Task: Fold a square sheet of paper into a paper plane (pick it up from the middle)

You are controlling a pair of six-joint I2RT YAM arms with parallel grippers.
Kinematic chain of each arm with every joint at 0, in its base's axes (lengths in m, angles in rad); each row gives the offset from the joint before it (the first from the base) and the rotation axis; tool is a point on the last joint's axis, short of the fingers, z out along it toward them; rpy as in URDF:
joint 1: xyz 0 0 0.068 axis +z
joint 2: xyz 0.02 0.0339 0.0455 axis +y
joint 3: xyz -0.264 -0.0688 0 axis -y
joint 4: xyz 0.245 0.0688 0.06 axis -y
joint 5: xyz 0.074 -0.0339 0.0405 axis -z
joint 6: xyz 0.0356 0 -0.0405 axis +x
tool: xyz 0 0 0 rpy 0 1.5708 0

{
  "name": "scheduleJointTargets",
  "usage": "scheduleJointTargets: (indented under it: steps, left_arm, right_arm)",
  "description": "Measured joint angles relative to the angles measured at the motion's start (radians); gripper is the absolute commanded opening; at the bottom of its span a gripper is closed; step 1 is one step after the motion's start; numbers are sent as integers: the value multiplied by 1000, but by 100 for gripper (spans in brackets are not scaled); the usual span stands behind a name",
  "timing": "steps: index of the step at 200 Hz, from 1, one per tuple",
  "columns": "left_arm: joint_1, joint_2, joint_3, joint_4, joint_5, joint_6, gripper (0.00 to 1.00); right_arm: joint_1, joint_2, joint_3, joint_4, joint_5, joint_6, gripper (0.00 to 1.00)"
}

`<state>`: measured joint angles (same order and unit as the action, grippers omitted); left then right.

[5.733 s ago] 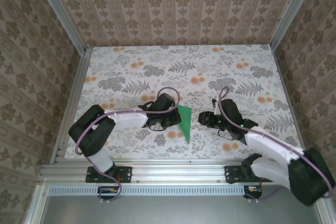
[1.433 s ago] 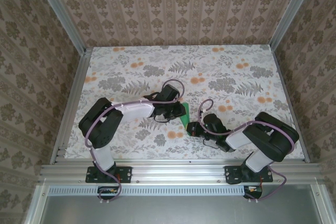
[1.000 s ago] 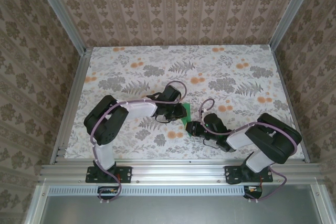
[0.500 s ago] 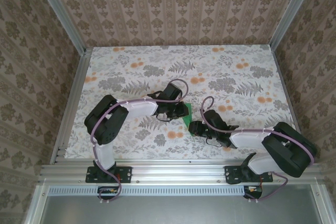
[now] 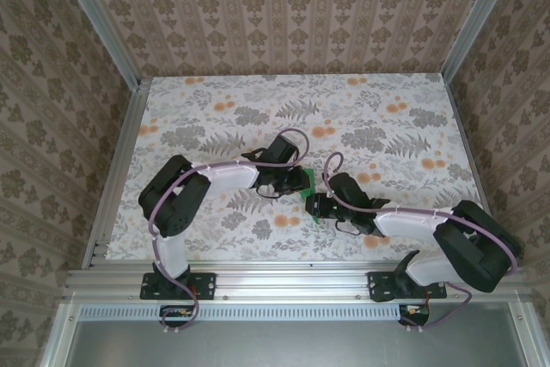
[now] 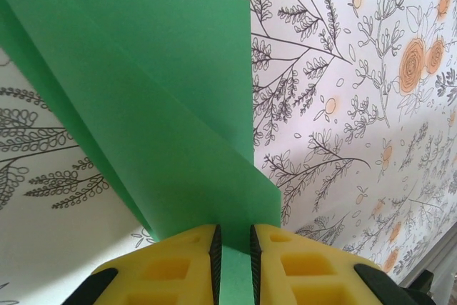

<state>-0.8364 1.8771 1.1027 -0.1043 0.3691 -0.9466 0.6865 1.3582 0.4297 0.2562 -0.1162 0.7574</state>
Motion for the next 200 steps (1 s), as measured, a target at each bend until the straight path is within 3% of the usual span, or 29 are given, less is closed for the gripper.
scheduleJointTargets:
  steps: [90, 143, 172, 200]
  left_arm:
    - [0, 9, 19, 0, 11, 2, 21]
    - [0, 9, 25, 0, 17, 3, 25]
    - [2, -10, 24, -9, 8, 17, 34]
    - [14, -89, 14, -19, -16, 26, 37]
  right_arm:
    - [-19, 74, 38, -9, 3, -28, 31]
    - [-36, 95, 50, -12, 3, -26, 4]
    - [-74, 87, 3, 63, -24, 13, 0]
    - [-109, 84, -63, 167, -74, 70, 0]
